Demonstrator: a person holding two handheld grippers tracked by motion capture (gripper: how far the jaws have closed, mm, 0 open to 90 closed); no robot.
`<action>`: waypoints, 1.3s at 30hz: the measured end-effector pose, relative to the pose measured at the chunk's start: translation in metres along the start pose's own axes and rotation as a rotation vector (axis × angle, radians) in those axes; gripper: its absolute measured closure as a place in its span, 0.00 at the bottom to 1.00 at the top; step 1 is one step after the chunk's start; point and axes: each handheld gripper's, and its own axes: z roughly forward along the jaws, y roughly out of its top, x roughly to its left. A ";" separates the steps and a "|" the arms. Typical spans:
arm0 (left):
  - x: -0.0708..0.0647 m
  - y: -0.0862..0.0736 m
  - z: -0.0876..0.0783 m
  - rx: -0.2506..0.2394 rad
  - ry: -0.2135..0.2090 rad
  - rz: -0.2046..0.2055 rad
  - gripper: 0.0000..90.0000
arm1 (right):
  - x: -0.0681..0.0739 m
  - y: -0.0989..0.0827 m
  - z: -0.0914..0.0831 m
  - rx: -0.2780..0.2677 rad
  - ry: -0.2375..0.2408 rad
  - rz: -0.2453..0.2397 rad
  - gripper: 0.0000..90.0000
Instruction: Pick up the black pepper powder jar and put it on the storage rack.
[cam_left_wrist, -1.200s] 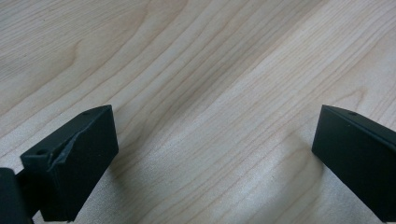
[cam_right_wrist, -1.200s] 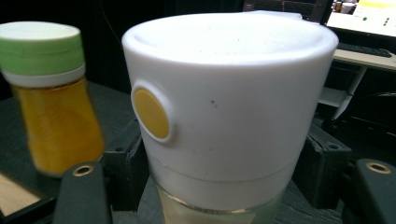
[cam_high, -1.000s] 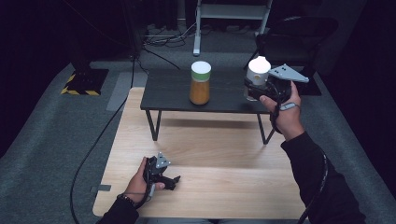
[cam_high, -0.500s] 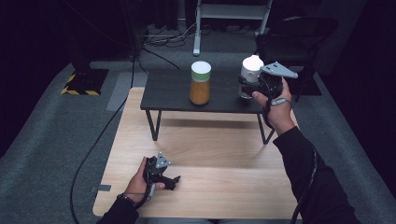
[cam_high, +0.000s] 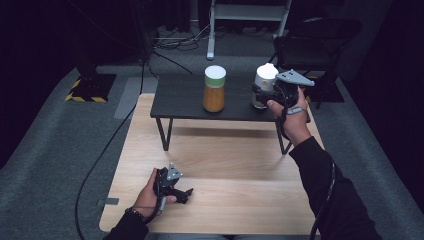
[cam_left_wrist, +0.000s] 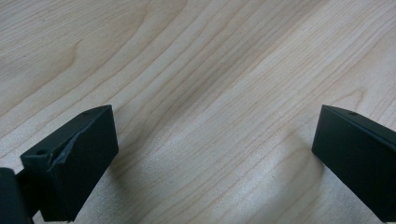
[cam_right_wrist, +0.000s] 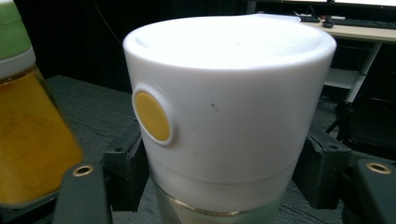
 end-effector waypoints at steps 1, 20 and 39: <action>0.000 0.000 0.000 0.000 0.000 0.000 0.00 | -0.001 0.000 0.001 0.003 0.003 0.002 0.34; 0.000 0.000 0.000 0.000 -0.001 0.001 0.00 | 0.000 -0.006 0.001 0.002 -0.005 -0.018 0.32; 0.000 0.000 0.000 0.000 -0.001 0.001 0.00 | 0.001 -0.006 0.000 0.001 -0.013 -0.040 0.26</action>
